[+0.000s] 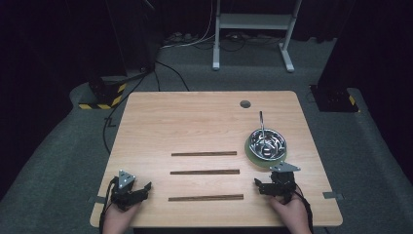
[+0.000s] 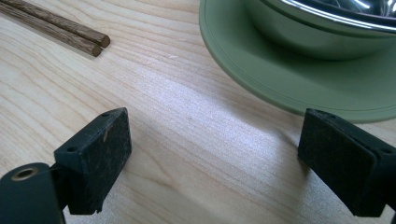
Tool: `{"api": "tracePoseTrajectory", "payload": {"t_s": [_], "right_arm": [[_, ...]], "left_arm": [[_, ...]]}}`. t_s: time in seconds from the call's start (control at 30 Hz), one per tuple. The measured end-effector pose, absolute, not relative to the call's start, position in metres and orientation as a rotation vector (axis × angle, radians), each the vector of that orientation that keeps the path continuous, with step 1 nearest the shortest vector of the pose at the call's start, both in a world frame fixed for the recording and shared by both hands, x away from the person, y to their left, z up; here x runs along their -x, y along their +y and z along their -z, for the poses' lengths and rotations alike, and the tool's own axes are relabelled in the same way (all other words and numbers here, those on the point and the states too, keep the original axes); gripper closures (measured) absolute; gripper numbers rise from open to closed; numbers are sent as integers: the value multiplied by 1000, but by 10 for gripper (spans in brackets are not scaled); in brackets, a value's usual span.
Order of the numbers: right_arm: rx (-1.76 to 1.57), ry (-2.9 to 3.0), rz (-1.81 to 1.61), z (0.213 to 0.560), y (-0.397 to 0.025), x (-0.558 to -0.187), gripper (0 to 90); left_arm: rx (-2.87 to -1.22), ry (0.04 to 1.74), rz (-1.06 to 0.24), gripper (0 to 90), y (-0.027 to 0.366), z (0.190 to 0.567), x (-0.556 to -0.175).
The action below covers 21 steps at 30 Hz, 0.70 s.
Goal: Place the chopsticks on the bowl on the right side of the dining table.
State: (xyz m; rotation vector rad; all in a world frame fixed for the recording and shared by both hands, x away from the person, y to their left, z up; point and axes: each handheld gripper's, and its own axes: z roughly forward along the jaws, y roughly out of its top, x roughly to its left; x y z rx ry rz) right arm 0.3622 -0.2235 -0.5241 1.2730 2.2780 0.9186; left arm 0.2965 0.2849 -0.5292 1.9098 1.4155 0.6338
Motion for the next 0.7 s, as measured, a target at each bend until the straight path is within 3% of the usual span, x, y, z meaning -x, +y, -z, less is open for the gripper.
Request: {"api": "tracePoseTrajectory", "payload": {"t_s": [0.7], "right_arm": [[-1246,2294,-923,524,-225,-360,93]], "left_arm": [[-1885,1446,-645,285,285,530,-298]]}}
